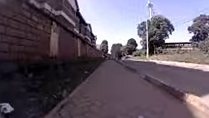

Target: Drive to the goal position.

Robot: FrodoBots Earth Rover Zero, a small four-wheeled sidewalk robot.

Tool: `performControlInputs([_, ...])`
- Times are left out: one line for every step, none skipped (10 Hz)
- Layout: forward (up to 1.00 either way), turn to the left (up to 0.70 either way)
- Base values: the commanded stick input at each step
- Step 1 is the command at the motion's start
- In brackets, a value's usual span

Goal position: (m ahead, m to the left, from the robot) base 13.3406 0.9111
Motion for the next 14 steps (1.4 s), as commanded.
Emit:
performControlInputs([1.00,-0.15])
performControlInputs([1.00,-0.32])
performControlInputs([1.00,-0.08])
performControlInputs([1.00,0.00])
performControlInputs([1.00,0.00])
performControlInputs([1.00,0.00])
performControlInputs([1.00,-0.11])
performControlInputs([1.00,-0.24])
performControlInputs([1.00,-0.36])
performControlInputs([1.00,-0.17])
performControlInputs([1.00,-0.05])
performControlInputs([1.00,0.00])
performControlInputs([1.00,0.00])
performControlInputs([1.00,0.00])
